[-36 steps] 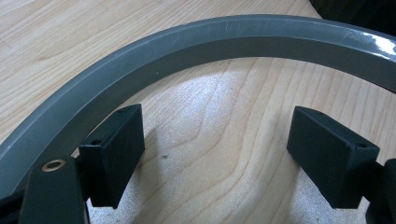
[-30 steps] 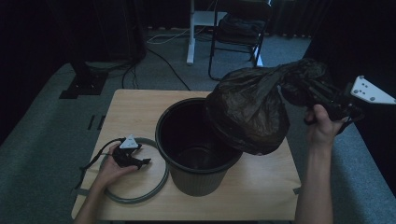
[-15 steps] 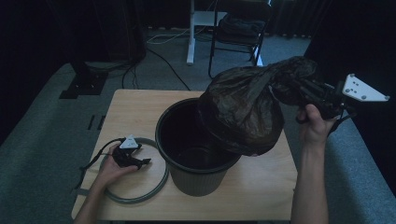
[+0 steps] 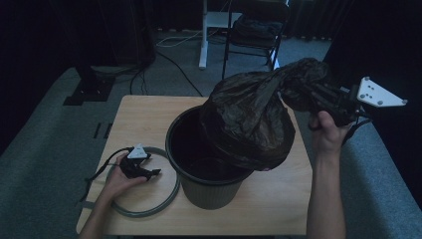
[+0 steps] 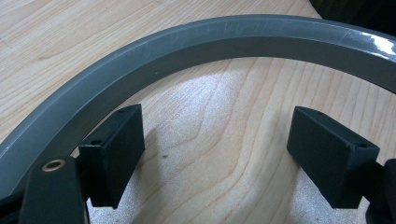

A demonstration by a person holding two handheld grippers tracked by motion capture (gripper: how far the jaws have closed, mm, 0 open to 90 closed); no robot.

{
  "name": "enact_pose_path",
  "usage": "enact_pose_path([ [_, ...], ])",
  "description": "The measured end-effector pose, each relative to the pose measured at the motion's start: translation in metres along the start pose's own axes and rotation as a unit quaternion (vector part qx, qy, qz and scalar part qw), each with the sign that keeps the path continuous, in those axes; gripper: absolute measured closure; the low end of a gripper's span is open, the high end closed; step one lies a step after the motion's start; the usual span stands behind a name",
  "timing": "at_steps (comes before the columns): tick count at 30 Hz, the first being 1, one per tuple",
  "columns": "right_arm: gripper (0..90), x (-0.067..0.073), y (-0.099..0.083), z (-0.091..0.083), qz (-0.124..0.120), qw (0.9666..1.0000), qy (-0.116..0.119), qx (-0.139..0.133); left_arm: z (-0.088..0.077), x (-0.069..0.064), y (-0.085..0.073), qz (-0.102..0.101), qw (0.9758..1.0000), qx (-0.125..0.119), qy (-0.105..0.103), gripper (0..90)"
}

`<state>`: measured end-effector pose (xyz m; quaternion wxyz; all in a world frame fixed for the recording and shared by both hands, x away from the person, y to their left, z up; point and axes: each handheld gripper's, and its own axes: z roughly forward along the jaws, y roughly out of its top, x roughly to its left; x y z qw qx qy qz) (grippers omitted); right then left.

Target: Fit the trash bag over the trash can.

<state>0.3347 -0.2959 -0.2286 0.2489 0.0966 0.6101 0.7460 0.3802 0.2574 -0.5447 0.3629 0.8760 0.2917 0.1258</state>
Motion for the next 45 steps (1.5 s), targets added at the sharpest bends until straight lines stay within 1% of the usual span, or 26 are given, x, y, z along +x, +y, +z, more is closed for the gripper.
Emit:
enact_pose_path([
  [6,87.1,0.002,-0.002,0.009,0.001,1.0000,0.008,0.001,0.000,0.000,0.000,0.000,1.0000,0.000,0.000,19.4],
  [8,87.0,0.003,-0.003,0.015,0.002,0.9999,0.014,0.003,0.000,0.000,0.000,0.000,1.0000,-0.001,0.000,19.4],
  [12,87.0,0.006,-0.003,0.020,0.002,0.9998,0.020,0.004,0.000,0.000,0.000,0.000,1.0000,0.000,0.000,19.4],
  [13,87.0,0.007,-0.003,0.023,0.003,0.9996,0.026,0.002,0.000,0.000,0.000,0.001,1.0000,0.000,-0.001,19.4],
  [15,87.0,0.008,-0.003,0.025,0.002,0.9996,0.028,0.002,0.000,0.000,0.000,0.001,1.0000,0.000,-0.001,19.3],
  [18,87.0,0.012,-0.003,0.031,0.003,0.9992,0.040,0.003,0.000,0.000,0.000,0.001,1.0000,0.000,0.000,19.4],
  [27,87.0,0.020,-0.003,0.045,0.001,0.9982,0.060,0.010,0.000,0.000,0.000,0.001,1.0000,0.000,0.000,19.4],
  [30,87.0,0.020,-0.003,0.046,0.002,0.9980,0.062,0.010,0.000,-0.001,0.000,0.001,1.0000,0.000,-0.001,19.4],
  [33,87.0,0.023,-0.004,0.052,0.005,0.9974,0.071,0.010,0.000,-0.001,0.000,0.001,1.0000,0.000,0.000,19.4],
  [38,87.0,0.024,-0.007,0.057,0.009,0.9970,0.076,0.011,0.000,-0.001,0.000,0.000,1.0000,0.000,-0.001,19.3],
  [45,87.0,0.028,-0.007,0.065,0.006,0.9960,0.087,0.015,0.000,-0.001,0.000,0.001,1.0000,0.000,-0.001,19.3],
])
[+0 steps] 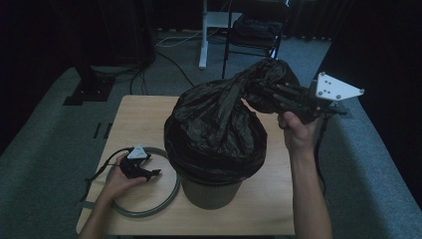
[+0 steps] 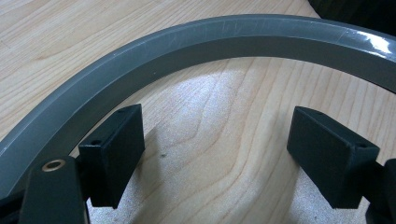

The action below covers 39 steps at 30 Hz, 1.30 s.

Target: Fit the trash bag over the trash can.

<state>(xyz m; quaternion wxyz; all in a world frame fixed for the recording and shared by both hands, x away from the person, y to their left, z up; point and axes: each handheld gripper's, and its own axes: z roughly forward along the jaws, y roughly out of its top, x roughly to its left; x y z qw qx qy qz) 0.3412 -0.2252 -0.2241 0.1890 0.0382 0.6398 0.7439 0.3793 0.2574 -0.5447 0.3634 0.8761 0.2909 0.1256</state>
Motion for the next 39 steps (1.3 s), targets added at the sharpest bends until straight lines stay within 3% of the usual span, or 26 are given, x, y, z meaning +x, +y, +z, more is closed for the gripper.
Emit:
enact_pose_path([
  [26,86.6,0.011,-0.007,0.020,-0.003,0.9993,0.030,0.021,0.000,0.000,0.000,0.000,1.0000,-0.001,0.000,19.4],
  [39,86.0,0.012,-0.016,0.018,0.003,0.9988,0.037,0.033,0.000,0.000,0.000,0.000,1.0000,-0.001,0.000,19.4],
])
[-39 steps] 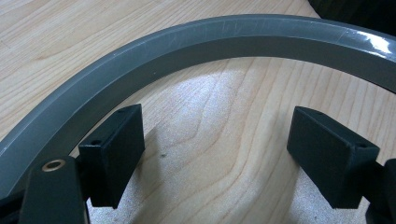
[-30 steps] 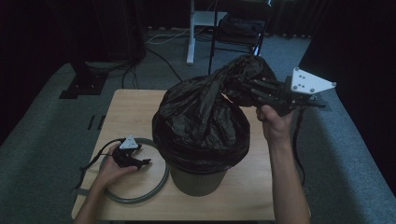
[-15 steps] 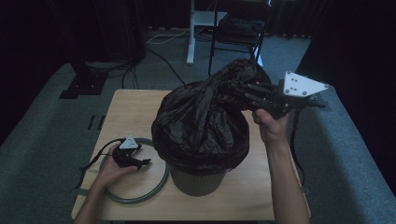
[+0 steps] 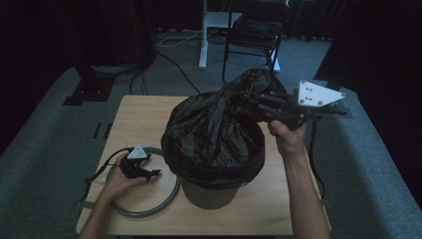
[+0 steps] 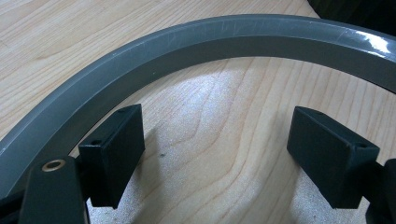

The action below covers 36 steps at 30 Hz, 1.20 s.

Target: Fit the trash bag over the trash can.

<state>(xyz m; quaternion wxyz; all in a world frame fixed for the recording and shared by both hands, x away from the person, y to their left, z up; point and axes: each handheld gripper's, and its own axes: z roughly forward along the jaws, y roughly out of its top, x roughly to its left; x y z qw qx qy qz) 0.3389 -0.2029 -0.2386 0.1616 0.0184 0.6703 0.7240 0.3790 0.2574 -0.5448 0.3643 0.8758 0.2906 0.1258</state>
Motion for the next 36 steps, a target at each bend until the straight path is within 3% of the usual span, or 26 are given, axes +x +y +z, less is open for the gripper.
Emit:
enact_pose_path([
  [13,83.4,0.0042,-0.0050,0.0073,-0.003,0.9997,0.013,0.019,0.0000,0.0000,0.0000,0.000,1.0000,0.000,0.000,19.4],
  [25,61.1,0.0052,-0.0075,0.0083,-0.003,0.9991,0.026,0.035,0.0000,-0.0001,0.0000,0.000,1.0000,0.000,0.000,19.4],
  [36,51.8,0.0031,-0.0020,-0.0004,-0.005,0.9993,0.013,0.035,-0.0001,-0.0001,0.0000,0.000,1.0000,0.001,0.000,19.4],
])
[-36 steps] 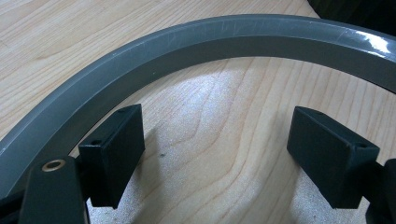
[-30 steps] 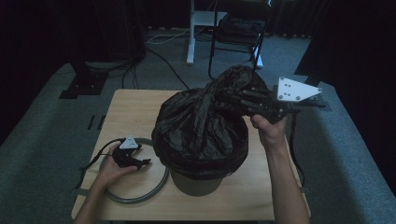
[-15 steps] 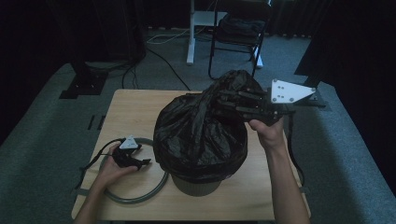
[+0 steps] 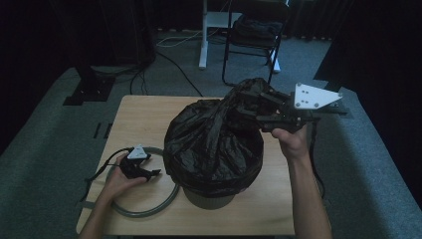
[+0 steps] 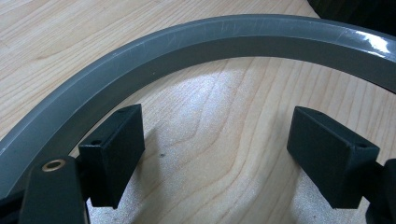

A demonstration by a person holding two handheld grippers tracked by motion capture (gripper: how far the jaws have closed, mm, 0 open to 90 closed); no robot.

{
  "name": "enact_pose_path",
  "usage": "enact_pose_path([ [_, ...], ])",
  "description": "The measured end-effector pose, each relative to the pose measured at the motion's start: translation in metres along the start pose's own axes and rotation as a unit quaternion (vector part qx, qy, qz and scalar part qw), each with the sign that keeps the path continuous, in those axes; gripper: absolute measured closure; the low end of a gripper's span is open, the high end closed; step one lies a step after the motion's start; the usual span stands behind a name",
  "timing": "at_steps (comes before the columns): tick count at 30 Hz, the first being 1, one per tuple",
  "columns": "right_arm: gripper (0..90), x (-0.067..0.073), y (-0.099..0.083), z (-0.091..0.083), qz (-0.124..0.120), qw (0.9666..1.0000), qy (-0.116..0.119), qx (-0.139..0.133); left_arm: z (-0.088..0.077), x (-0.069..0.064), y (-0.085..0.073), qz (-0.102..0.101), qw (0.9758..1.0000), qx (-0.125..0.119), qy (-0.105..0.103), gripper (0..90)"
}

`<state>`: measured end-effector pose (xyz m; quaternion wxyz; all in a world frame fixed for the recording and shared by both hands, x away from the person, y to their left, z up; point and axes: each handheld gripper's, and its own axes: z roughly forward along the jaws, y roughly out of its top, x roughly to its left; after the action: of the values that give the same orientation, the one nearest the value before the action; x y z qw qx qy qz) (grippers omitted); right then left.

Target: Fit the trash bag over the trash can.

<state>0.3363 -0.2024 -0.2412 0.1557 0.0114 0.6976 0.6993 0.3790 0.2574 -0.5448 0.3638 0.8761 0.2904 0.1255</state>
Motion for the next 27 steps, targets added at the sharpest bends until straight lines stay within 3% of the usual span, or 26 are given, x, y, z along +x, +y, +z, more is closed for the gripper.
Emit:
enact_pose_path([
  [18,50.0,-0.008,0.009,-0.023,0.001,0.9991,-0.037,-0.020,0.000,0.000,0.000,0.001,1.0000,0.000,0.001,19.3],
  [27,52.4,-0.014,0.008,-0.036,0.002,0.9973,-0.073,-0.004,0.000,0.000,0.000,0.001,1.0000,0.000,0.001,19.4],
])
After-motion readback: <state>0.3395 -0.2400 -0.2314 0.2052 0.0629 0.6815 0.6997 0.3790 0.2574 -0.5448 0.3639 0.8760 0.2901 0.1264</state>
